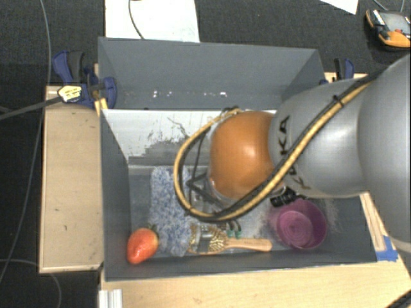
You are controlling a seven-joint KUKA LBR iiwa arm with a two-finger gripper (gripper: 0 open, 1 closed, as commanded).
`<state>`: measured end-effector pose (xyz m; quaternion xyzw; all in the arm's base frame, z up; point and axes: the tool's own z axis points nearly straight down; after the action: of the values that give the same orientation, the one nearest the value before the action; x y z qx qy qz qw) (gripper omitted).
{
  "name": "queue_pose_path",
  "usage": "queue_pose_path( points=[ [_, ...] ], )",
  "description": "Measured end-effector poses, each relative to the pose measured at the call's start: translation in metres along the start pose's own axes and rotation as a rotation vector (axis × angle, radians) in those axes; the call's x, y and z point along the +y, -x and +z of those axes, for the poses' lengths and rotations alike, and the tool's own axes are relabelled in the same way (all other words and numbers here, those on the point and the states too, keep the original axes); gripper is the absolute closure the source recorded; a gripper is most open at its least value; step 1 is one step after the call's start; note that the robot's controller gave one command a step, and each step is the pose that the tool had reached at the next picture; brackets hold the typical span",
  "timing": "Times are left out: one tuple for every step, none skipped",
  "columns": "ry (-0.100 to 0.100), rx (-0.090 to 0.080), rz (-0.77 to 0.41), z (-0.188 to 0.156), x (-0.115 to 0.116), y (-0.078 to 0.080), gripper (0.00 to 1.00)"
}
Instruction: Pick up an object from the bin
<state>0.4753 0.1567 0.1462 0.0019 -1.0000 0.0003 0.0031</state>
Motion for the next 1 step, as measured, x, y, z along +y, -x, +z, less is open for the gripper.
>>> queue_pose_path(
  points=[
    [0.002, -0.007, 0.007, -0.0044, -0.001, 0.0019, 0.0]
  ],
)
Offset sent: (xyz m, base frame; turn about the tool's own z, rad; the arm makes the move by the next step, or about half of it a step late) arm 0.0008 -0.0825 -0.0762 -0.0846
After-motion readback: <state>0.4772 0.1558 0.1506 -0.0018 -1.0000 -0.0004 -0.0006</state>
